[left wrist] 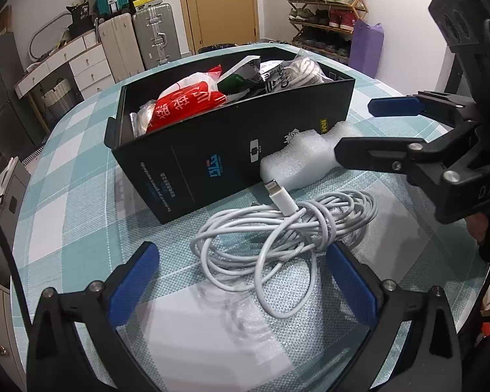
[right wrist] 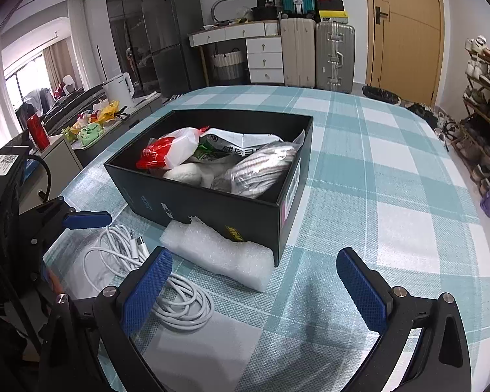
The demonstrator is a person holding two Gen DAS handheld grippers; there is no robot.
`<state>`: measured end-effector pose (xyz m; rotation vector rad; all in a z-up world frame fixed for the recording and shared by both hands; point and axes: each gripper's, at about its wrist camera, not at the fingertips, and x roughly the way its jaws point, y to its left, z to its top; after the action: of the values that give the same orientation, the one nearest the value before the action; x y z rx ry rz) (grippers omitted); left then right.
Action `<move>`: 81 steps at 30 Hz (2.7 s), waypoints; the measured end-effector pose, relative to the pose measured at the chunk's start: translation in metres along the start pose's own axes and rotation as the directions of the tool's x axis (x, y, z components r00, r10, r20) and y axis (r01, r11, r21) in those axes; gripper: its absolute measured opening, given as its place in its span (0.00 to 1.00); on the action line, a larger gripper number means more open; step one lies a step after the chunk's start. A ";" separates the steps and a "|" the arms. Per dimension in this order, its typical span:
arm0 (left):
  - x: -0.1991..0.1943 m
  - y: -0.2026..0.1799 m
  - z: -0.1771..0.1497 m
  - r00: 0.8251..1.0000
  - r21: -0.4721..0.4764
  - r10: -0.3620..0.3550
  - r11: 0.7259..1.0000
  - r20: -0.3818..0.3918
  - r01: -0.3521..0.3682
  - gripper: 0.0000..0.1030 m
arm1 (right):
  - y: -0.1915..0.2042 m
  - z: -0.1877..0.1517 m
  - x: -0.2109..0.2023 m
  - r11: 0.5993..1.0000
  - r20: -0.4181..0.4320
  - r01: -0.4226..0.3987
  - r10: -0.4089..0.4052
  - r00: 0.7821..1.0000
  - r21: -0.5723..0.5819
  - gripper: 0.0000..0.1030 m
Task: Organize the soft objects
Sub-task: 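Grasp the coiled white cable with the left gripper while the right grasps the white foam block, then lift the cable and foam block over the black box and release them inside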
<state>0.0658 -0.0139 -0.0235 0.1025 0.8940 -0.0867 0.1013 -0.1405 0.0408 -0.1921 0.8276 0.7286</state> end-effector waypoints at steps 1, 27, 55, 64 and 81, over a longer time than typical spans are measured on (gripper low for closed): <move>0.000 -0.001 0.000 1.000 0.003 -0.002 1.000 0.002 0.002 0.99 | 0.000 0.000 0.001 1.000 -0.003 -0.004 0.004 1.000 0.004 0.99; -0.008 -0.003 -0.004 0.997 -0.004 -0.071 0.997 0.030 0.072 0.76 | 0.004 0.003 0.022 0.990 -0.064 -0.090 0.097 0.993 0.109 0.84; -0.012 -0.006 -0.004 0.996 0.019 -0.081 0.997 0.043 0.080 0.75 | -0.002 0.000 0.012 0.991 -0.033 -0.092 0.095 0.995 0.100 0.66; -0.017 -0.006 -0.007 0.996 0.020 -0.073 0.997 0.059 0.072 0.75 | -0.003 -0.003 0.001 0.992 -0.006 -0.091 0.092 0.996 0.091 0.66; -0.035 -0.001 -0.012 0.992 -0.001 -0.065 0.998 0.106 0.066 0.74 | 0.003 -0.004 -0.030 0.994 0.056 -0.086 0.083 0.995 0.070 0.66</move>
<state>0.0346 -0.0123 -0.0038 0.0640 0.7917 -0.1502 0.0829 -0.1556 0.0602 -0.0729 0.8136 0.7788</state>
